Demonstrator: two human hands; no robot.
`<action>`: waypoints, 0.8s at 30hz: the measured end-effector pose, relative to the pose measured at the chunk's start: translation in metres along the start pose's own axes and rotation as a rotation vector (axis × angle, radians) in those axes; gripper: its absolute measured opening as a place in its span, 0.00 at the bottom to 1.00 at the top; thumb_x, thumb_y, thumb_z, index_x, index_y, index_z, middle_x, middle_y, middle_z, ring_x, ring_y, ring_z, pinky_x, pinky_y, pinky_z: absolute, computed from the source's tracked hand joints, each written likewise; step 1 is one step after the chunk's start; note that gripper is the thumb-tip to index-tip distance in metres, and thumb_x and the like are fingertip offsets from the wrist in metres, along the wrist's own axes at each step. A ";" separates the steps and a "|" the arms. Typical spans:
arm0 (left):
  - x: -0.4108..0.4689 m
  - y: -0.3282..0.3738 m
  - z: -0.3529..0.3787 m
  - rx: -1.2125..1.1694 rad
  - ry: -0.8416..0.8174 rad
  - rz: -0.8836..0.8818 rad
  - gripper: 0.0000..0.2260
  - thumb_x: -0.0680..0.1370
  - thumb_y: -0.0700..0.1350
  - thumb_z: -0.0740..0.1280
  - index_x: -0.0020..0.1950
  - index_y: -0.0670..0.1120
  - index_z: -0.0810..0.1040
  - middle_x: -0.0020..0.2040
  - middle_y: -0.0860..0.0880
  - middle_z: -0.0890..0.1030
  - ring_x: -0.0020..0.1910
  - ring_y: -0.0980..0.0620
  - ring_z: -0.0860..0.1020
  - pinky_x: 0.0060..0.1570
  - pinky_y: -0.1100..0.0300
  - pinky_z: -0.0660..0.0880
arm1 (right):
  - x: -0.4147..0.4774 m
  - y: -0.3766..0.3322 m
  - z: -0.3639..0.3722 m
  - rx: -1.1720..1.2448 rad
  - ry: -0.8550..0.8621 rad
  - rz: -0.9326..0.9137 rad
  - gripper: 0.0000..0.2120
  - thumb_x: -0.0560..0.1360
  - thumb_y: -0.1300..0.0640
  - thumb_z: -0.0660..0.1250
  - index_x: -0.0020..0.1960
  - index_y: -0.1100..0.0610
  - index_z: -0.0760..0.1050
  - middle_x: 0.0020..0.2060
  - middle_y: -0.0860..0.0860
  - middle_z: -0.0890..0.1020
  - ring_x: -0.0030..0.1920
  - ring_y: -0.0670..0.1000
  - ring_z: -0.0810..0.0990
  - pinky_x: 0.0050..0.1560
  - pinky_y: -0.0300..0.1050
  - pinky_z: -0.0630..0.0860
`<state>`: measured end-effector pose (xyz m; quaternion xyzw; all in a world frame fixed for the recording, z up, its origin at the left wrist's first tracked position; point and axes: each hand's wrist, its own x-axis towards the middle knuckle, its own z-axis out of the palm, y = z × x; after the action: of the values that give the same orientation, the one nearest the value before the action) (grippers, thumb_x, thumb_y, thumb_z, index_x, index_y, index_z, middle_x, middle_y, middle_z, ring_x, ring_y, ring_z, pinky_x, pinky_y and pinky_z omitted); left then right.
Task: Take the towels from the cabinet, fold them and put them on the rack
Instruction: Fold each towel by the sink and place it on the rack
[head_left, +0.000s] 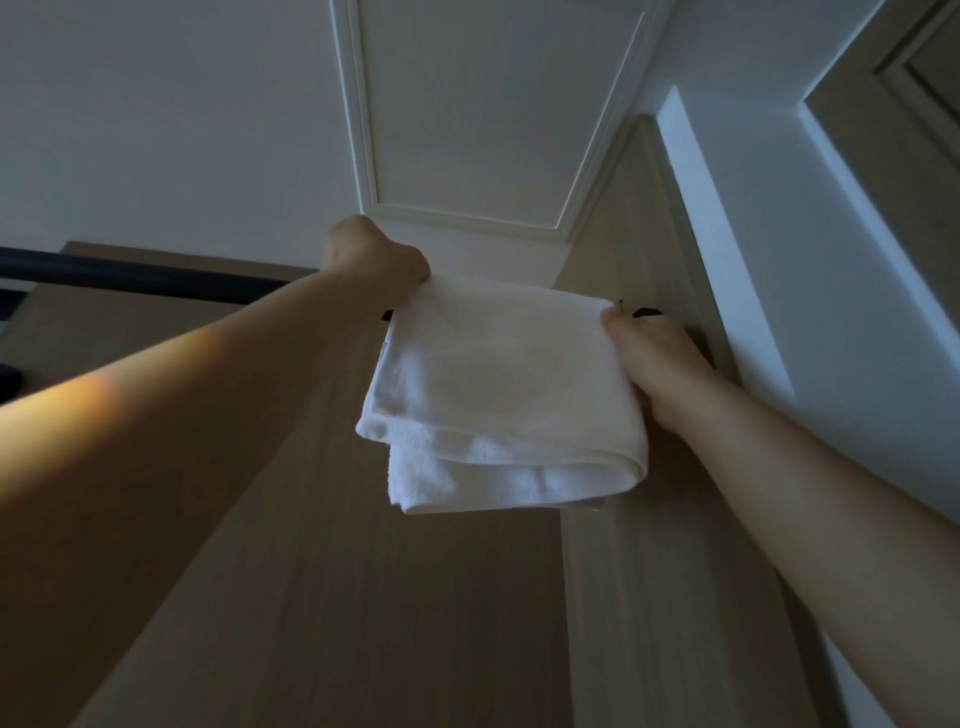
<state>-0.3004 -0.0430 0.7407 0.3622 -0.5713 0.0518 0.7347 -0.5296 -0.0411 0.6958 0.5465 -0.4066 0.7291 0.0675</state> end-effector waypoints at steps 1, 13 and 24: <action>-0.002 -0.002 -0.001 -0.031 -0.009 -0.006 0.13 0.71 0.40 0.73 0.32 0.41 0.71 0.29 0.46 0.73 0.27 0.50 0.73 0.22 0.65 0.70 | 0.000 0.000 0.001 0.022 -0.005 0.013 0.21 0.80 0.49 0.60 0.61 0.65 0.75 0.54 0.61 0.80 0.52 0.59 0.79 0.43 0.43 0.70; -0.017 -0.010 -0.003 -0.227 0.062 0.041 0.04 0.68 0.38 0.72 0.39 0.40 0.79 0.34 0.42 0.74 0.33 0.48 0.73 0.35 0.57 0.71 | -0.002 -0.006 0.007 0.152 -0.063 0.034 0.14 0.80 0.54 0.65 0.58 0.65 0.78 0.49 0.59 0.82 0.45 0.57 0.81 0.47 0.47 0.76; -0.040 -0.019 -0.011 -0.076 -0.033 0.082 0.17 0.71 0.53 0.74 0.46 0.38 0.82 0.41 0.42 0.81 0.38 0.46 0.80 0.45 0.55 0.77 | -0.018 0.001 0.003 0.135 -0.158 0.030 0.10 0.81 0.50 0.61 0.57 0.55 0.74 0.46 0.53 0.80 0.43 0.52 0.79 0.37 0.43 0.71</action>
<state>-0.2962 -0.0369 0.6952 0.3113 -0.5993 0.0542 0.7355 -0.5209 -0.0377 0.6804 0.5994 -0.3687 0.7103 -0.0127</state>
